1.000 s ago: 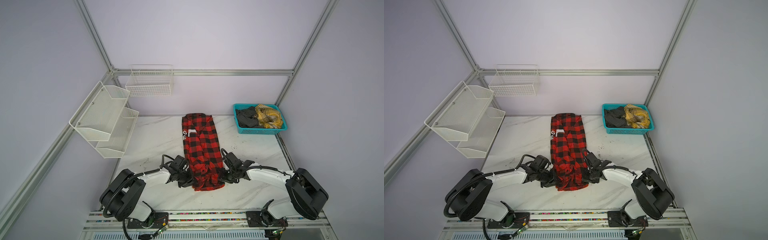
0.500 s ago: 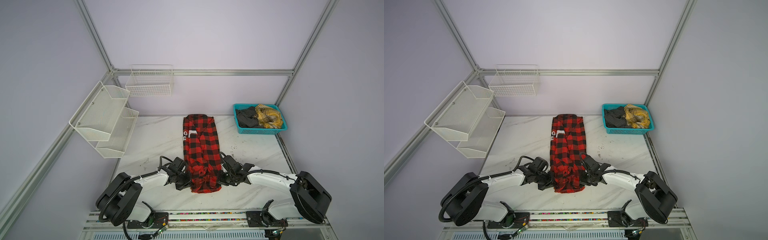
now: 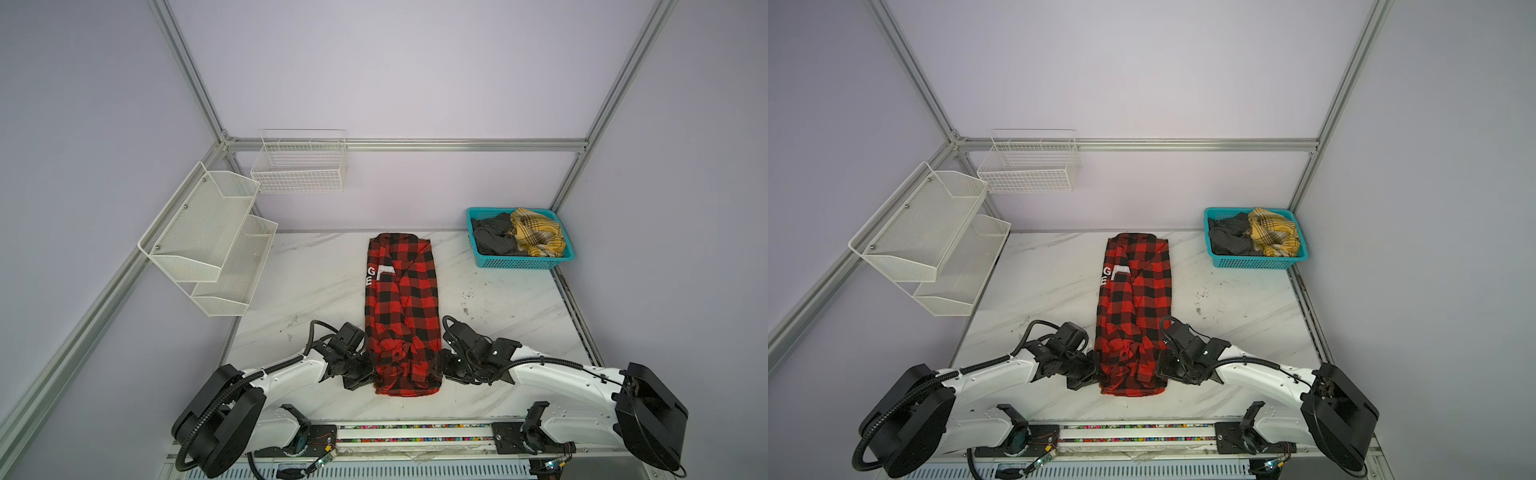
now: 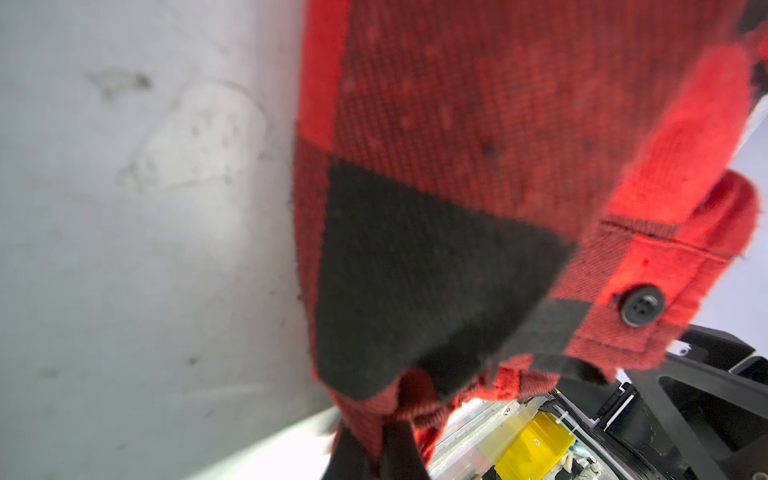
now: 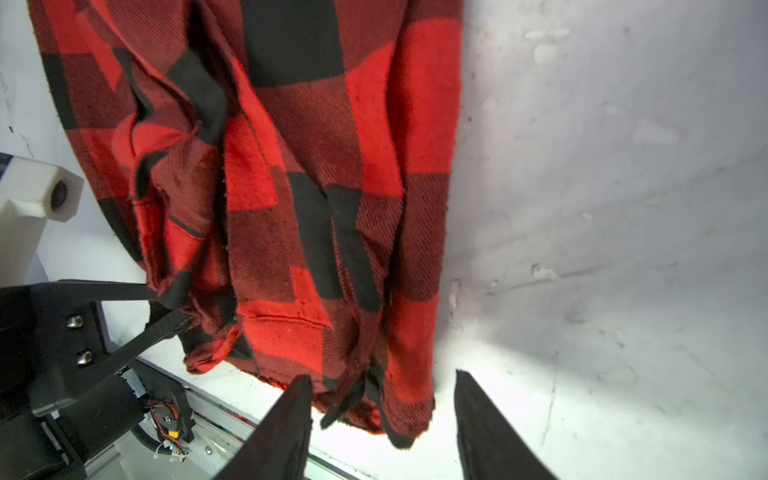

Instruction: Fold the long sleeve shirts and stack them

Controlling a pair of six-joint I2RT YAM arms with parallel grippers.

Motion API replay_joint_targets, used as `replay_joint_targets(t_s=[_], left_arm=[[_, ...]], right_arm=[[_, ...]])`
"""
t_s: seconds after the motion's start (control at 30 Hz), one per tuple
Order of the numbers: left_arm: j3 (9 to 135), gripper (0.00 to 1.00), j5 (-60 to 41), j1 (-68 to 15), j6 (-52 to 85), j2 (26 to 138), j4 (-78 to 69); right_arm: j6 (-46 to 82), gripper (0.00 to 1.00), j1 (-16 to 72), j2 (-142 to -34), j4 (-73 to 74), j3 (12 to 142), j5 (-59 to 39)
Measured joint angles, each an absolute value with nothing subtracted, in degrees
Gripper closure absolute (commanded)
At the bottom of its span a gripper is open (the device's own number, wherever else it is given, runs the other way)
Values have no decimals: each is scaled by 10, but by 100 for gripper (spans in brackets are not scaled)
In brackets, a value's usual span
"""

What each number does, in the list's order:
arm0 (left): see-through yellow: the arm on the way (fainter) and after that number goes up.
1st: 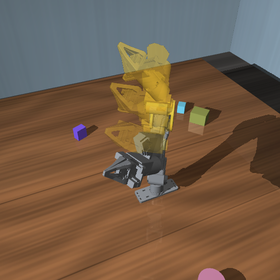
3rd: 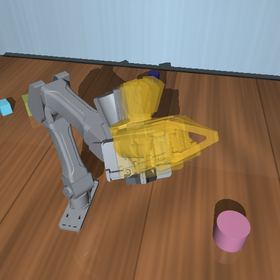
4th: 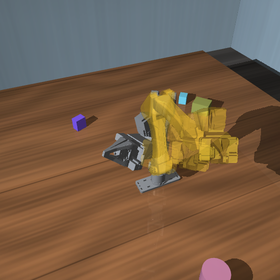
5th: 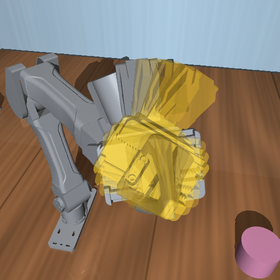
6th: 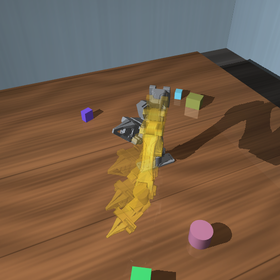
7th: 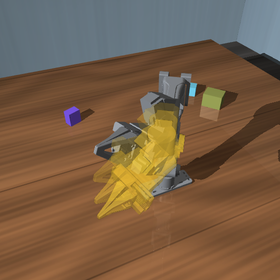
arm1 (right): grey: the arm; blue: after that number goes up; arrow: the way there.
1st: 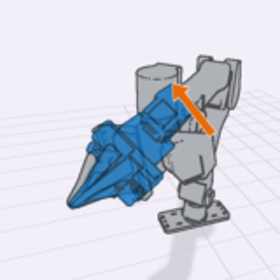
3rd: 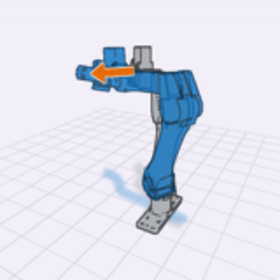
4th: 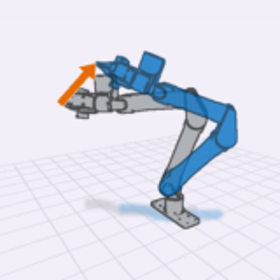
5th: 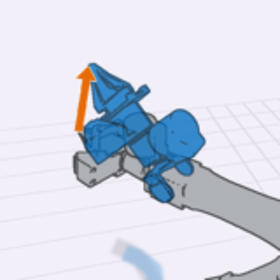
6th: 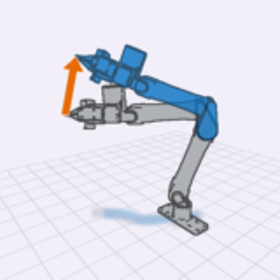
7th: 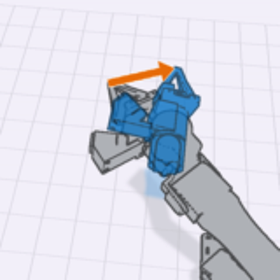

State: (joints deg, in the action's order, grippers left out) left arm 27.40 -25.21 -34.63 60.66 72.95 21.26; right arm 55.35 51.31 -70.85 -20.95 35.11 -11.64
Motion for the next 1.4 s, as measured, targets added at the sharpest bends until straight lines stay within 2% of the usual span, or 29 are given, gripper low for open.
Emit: replay_joint_targets(t_s=[0.07,0.13,0.27,0.4,0.63,1.07,1.2,1.4], left_arm=[[274,72,-255,-346,609,729,211],[275,61,-258,-347,607,722,211],[279,50,-251,-345,602,706,233],[283,48,-241,-332,592,688,270],[283,51,-231,-306,589,674,306],[290,56,-254,-301,583,709,272],[296,61,-272,-302,579,736,239],[296,81,-280,-309,578,758,213]], right_arm=[[555,49,513,-710,-208,347,-117],[555,49,513,-717,-207,346,-116],[554,51,513,-743,-203,347,-117],[554,52,513,-744,-203,347,-116],[554,57,513,-745,-203,348,-117],[552,62,513,-754,-201,351,-118],[552,65,513,-755,-199,351,-118],[553,69,513,-762,-189,351,-119]])
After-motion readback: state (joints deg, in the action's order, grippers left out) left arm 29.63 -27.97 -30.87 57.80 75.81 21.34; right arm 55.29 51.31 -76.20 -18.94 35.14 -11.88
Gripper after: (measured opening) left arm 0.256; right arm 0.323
